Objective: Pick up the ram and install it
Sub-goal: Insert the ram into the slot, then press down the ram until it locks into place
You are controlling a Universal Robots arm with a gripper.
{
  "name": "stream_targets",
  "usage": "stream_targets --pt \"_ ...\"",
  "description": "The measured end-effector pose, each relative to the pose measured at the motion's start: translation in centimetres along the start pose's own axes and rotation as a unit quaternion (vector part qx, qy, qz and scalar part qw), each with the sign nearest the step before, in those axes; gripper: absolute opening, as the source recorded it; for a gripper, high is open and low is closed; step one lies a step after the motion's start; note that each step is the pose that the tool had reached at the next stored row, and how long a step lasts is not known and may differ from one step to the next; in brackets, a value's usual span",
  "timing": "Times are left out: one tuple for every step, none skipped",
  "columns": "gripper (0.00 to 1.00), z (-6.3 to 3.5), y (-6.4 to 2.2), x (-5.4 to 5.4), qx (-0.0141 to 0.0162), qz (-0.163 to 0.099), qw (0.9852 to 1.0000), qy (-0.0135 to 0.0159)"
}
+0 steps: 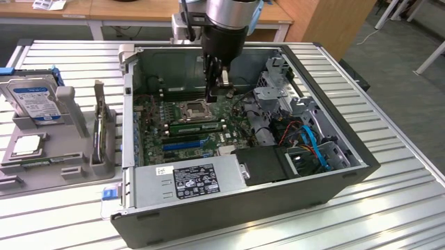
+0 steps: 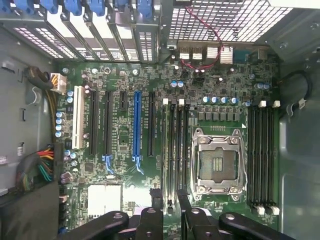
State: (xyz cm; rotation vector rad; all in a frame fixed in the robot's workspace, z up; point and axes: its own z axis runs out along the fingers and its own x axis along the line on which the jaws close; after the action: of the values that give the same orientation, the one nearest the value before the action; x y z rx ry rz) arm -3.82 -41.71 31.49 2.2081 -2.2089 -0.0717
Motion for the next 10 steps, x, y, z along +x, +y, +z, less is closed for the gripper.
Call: stream_targets --pt "0.25 -0.08 0.0 0.0 0.0 0.0 1.0 0.0" --pt "0.25 -0.68 0.03 0.0 0.0 -0.001 0.9996 -0.0269" --pt "0.25 -0.68 0.03 0.0 0.0 -0.001 0.9996 -0.0269" --pt "0.25 -0.68 0.03 0.0 0.0 -0.001 0.9996 -0.0269" --pt "0.25 -0.67 0.03 0.0 0.0 -0.001 0.9996 -0.0269" --pt "0.25 -0.67 0.03 0.0 0.0 -0.001 0.9996 -0.0269" --pt "0.25 -0.68 0.03 0.0 0.0 -0.001 0.9996 -0.0269" --pt "0.25 -0.68 0.03 0.0 0.0 -0.001 0.9996 -0.0269" --pt "0.25 -0.68 0.03 0.0 0.0 -0.001 0.9996 -0.0269" --pt "0.25 -0.68 0.03 0.0 0.0 -0.001 0.9996 -0.0269"
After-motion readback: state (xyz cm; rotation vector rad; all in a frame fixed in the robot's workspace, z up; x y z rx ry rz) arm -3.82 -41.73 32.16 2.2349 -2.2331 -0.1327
